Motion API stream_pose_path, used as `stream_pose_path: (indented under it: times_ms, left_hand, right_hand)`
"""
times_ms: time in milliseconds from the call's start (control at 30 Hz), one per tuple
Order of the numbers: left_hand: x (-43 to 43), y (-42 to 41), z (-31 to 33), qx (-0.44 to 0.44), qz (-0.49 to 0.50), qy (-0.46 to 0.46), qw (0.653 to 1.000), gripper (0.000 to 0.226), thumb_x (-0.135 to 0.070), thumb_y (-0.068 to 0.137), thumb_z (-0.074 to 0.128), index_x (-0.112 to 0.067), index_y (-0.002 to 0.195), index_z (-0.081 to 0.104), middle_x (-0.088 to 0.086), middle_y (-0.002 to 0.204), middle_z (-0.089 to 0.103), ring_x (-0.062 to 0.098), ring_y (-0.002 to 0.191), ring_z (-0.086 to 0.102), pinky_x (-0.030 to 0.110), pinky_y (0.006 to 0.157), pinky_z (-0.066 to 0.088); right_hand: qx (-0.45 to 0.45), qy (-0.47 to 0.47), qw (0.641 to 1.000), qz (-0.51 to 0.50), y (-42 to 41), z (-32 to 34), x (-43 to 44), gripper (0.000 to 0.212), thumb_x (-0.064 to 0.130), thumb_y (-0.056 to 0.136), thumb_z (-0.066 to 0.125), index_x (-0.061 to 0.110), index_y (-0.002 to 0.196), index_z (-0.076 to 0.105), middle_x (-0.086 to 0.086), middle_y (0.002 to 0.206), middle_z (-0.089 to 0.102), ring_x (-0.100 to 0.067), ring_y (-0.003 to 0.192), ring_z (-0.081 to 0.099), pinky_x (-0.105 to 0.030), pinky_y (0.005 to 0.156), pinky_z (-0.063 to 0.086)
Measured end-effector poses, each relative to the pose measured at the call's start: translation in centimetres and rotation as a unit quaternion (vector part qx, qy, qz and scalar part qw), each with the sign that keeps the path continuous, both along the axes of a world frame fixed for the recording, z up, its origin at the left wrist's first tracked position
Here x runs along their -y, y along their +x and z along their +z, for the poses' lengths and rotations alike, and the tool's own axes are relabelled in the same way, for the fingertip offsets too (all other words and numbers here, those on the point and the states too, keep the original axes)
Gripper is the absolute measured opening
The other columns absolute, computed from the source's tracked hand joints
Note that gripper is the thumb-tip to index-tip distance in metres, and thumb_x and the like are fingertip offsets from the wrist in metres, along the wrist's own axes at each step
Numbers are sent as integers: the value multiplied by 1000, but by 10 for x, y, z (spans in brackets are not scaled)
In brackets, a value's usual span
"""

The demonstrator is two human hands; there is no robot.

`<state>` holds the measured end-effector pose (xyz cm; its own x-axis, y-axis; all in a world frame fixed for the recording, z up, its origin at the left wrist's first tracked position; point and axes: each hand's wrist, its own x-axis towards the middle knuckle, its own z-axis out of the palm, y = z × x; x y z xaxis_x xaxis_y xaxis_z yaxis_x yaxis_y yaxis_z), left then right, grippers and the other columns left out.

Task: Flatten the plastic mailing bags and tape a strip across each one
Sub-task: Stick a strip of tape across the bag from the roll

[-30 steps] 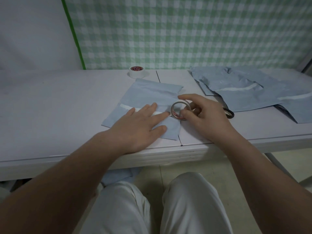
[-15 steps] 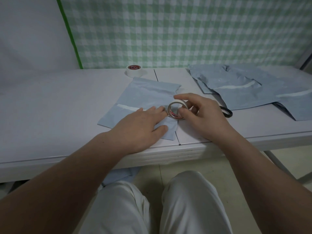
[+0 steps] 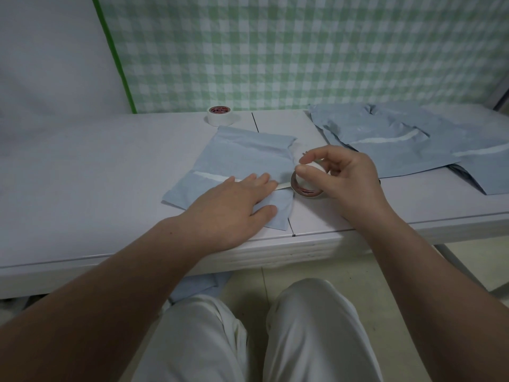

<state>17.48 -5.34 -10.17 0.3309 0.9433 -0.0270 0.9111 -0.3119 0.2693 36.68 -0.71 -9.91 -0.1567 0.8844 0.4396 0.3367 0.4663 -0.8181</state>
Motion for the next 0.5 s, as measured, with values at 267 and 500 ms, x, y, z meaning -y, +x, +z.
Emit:
stream_pose_path:
  times_ms: [267, 500]
  left_hand:
    - [3, 1, 1, -14, -3, 6, 1000, 53, -44, 100, 25, -33, 151, 14, -13, 159, 5, 3, 145, 3, 27, 117, 1]
    - [5, 2, 3, -32, -14, 11, 999, 50, -42, 101, 22, -36, 150, 12, -10, 160, 4, 6, 145, 3, 29, 118, 1]
  right_hand:
    - [-1, -8, 1000, -30, -1, -3, -1, 15, 33, 79, 74, 19, 74, 71, 9, 51, 45, -3, 48, 40, -19, 54, 35]
    - [75, 19, 996, -47, -2, -3, 0, 15, 36, 83, 69, 22, 77, 71, -7, 63, 60, 0, 79, 42, -15, 78, 32]
